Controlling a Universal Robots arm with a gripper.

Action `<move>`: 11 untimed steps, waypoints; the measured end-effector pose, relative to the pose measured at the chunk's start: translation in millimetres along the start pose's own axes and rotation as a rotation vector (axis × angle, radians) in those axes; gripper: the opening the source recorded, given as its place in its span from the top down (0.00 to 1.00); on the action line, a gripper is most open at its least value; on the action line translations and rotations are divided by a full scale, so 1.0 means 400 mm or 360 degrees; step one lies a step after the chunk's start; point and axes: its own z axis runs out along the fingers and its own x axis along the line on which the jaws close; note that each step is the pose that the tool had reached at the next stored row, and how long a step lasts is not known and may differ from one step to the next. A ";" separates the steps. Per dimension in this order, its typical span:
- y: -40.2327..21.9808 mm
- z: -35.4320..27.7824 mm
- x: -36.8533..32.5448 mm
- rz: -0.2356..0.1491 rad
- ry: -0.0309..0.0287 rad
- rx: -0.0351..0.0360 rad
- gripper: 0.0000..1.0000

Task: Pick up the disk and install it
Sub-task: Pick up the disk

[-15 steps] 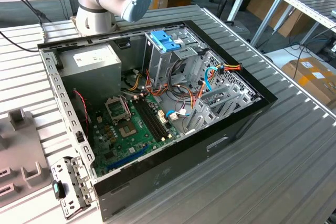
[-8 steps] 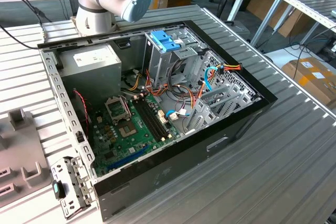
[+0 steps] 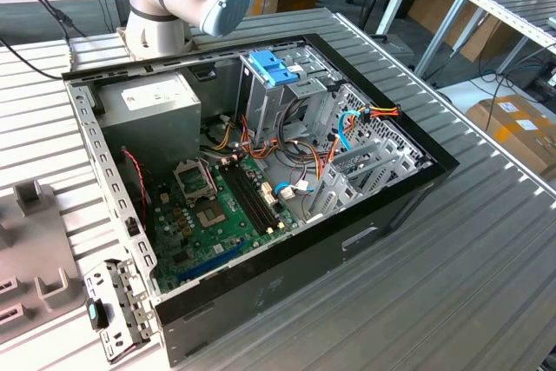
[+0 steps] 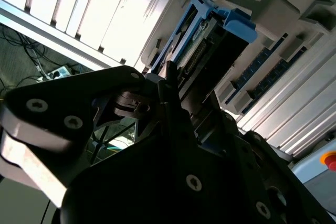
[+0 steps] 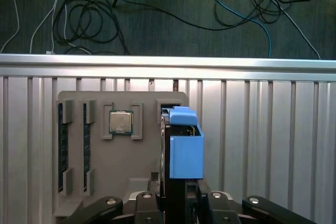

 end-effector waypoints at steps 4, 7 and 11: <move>0.000 -0.001 0.000 0.0000 0.00002 0.0000 0.65; 0.000 -0.001 0.000 0.0000 0.00002 0.0000 0.65; 0.000 -0.001 0.000 0.0000 0.00001 0.0000 0.65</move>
